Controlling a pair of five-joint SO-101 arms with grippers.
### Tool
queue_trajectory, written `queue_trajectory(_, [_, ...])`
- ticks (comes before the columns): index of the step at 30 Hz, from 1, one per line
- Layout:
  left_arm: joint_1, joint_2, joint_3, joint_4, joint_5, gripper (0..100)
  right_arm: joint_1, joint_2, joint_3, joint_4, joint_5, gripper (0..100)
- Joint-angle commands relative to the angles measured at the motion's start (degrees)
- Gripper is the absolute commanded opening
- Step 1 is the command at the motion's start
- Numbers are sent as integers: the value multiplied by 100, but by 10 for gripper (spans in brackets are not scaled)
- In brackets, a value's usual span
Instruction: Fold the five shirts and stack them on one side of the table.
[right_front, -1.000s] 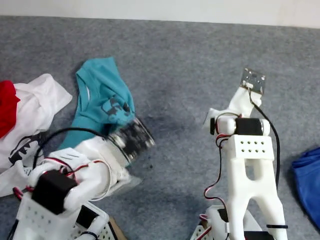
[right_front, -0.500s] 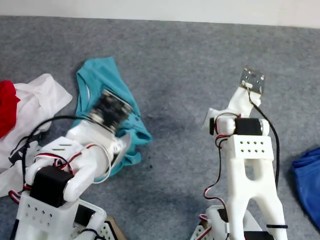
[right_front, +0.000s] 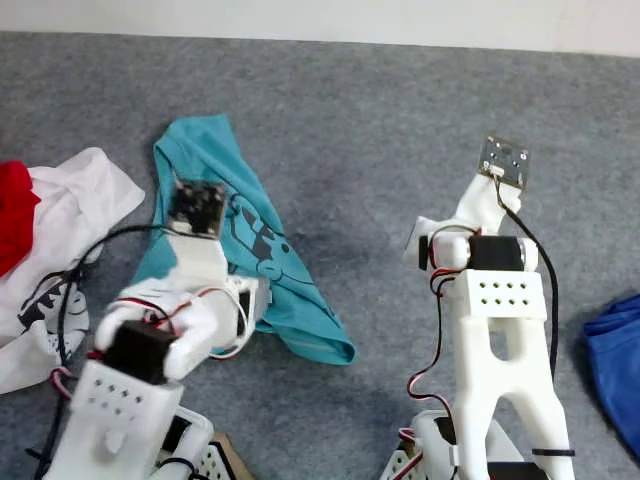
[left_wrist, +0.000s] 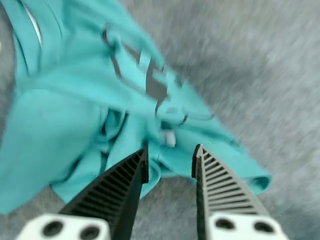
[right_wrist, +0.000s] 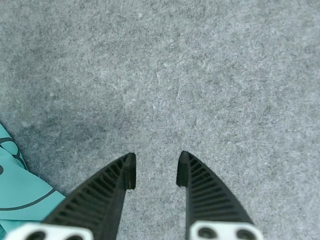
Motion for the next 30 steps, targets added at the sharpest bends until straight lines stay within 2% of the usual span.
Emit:
queue_trajectory(1, [-84,-57,576,-396,-62,165,-40,-127,-31,-84,-18,146])
queue_trajectory(12, [-57,-22,725,-352,-88,165,-40,-119,-22,-189,-18,146])
queue_trajectory(15, [-57,-22,927,-360,-527,165,-40,-119,-22,-189,-18,146])
queue_trajectory(20, [-84,-22,998,-352,-738,165,-40,-119,-22,-189,-18,146])
queue_trajectory(25, [-84,-48,989,-413,-1600,165,-40,-119,-22,-189,-18,146])
queue_trajectory(30, [-321,-22,1007,-879,-2637,165,-40,-119,-22,-189,-18,146])
